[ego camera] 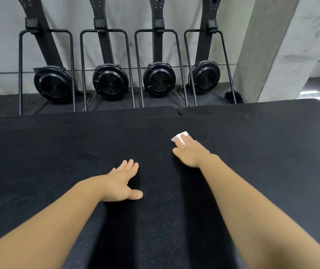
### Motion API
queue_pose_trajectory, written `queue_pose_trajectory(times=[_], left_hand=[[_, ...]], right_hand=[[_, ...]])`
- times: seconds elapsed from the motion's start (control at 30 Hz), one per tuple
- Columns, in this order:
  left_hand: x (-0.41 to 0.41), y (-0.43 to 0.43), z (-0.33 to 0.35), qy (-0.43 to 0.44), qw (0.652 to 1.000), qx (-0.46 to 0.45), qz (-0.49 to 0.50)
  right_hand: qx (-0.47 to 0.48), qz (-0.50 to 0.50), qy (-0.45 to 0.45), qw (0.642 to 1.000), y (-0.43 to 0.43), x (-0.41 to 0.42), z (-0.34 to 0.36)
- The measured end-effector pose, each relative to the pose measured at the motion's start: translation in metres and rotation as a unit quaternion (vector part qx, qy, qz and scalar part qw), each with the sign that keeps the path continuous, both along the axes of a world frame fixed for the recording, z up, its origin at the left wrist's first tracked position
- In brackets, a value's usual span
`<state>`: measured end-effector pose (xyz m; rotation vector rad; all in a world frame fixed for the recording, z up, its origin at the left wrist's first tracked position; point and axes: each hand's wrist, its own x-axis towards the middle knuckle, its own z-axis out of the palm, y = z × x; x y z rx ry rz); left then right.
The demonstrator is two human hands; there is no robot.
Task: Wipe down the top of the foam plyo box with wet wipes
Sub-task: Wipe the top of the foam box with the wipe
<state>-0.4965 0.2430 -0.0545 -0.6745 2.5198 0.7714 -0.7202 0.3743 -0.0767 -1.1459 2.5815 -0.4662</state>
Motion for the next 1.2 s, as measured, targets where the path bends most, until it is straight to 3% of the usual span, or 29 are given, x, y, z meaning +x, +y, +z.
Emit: queue_pose_trajectory(times=[0.17, 0.33, 0.53, 0.73, 0.9, 1.03, 1.2], left_hand=[[-0.006, -0.003, -0.004, 0.010, 1.000, 0.008, 0.011], [-0.005, -0.005, -0.007, 0.014, 1.000, -0.005, 0.002], [-0.007, -0.004, -0.003, 0.002, 1.000, -0.013, -0.004], [-0.006, -0.003, 0.000, 0.002, 1.000, -0.025, -0.014], [-0.005, -0.007, -0.004, 0.001, 1.000, -0.025, -0.014], [-0.005, -0.008, -0.007, 0.004, 0.999, -0.024, -0.021], [-0.005, -0.007, -0.004, 0.000, 0.999, -0.026, -0.022]], right_hand=[[0.039, -0.136, -0.033, 0.989, 0.030, -0.067, -0.001], [0.036, -0.194, -0.050, 0.979, 0.014, -0.068, 0.000], [-0.021, -0.060, -0.029, 0.998, -0.041, 0.005, 0.000], [0.044, 0.051, -0.049, 0.997, -0.071, 0.030, 0.002], [0.007, -0.042, -0.046, 0.998, -0.037, -0.030, 0.003], [0.032, -0.156, -0.052, 0.986, 0.002, -0.079, -0.003], [0.015, -0.190, -0.047, 0.981, 0.004, -0.067, -0.010]])
